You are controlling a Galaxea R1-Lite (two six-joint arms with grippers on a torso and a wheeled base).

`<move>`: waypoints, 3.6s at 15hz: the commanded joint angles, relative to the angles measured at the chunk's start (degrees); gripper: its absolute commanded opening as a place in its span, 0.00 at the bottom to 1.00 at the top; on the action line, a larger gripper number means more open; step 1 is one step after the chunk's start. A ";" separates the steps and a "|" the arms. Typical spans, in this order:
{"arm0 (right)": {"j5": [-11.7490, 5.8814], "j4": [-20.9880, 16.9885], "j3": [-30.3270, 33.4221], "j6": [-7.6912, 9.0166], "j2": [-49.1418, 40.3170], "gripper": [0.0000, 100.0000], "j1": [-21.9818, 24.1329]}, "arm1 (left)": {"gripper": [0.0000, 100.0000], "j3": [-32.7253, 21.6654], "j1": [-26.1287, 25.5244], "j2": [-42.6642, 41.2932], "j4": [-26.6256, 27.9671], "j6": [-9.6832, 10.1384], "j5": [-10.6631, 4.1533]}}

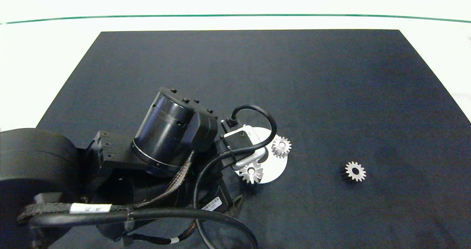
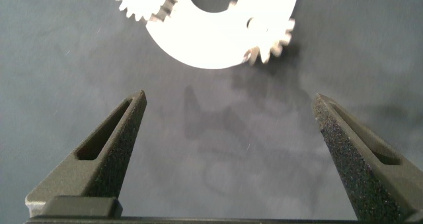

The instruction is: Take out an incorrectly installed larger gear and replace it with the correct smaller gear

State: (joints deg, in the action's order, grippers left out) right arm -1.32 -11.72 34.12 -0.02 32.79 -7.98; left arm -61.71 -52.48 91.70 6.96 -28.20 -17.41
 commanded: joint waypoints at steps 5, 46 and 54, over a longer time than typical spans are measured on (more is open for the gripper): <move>0.00 -0.06 -0.37 0.02 -0.01 1.00 -0.01 | 1.00 -4.12 -3.42 6.04 -0.11 2.01 -0.08; 0.44 0.03 -1.07 -0.33 -0.19 1.00 -0.19 | 0.51 -11.77 -1.31 15.70 2.88 2.18 -0.17; 0.44 0.03 -1.34 -0.33 -0.27 1.00 -0.19 | 0.35 -11.77 -1.31 16.32 4.11 2.09 -0.17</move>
State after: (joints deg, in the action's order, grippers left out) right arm -0.84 -11.63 32.83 -0.35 32.55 -8.16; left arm -73.51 -53.83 107.72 10.91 -25.95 -17.44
